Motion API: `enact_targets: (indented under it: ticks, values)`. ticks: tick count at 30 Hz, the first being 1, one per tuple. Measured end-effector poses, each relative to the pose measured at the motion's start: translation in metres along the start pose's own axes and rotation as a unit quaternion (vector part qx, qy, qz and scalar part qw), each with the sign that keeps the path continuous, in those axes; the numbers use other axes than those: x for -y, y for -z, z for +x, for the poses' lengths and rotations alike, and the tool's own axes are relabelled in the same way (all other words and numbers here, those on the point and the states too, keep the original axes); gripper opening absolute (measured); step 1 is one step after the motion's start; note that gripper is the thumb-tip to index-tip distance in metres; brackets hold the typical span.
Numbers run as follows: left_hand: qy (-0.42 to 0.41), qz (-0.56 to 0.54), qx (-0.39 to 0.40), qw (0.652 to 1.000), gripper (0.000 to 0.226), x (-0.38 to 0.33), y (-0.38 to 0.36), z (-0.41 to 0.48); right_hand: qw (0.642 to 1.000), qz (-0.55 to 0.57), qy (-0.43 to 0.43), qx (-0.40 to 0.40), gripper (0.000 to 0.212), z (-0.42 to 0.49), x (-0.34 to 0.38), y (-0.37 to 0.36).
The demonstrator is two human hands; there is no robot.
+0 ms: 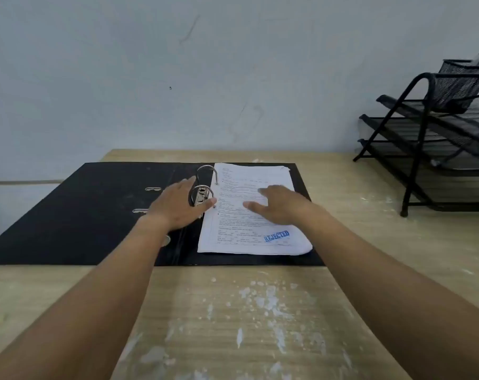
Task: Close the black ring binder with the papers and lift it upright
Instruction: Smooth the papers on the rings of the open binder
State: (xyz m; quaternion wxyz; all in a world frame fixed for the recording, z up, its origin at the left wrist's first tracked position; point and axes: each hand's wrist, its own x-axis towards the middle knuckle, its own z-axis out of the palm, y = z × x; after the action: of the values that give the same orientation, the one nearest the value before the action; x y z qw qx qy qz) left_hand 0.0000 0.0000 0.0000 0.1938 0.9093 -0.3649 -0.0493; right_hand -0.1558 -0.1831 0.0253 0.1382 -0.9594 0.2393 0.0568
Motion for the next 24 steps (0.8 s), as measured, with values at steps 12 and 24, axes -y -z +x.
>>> enact_targets:
  ticks: [12,24]
  values:
    - [-0.018,0.004,-0.018,1.000,0.049,0.025,-0.038,-0.004,0.998,-0.048,0.003,-0.027,0.078,-0.018,-0.011,-0.066]
    - [0.025,0.102,-0.001,0.994,0.053,0.021,-0.043,-0.003,0.997,-0.056,-0.027,-0.054,0.082,-0.021,-0.012,-0.069]
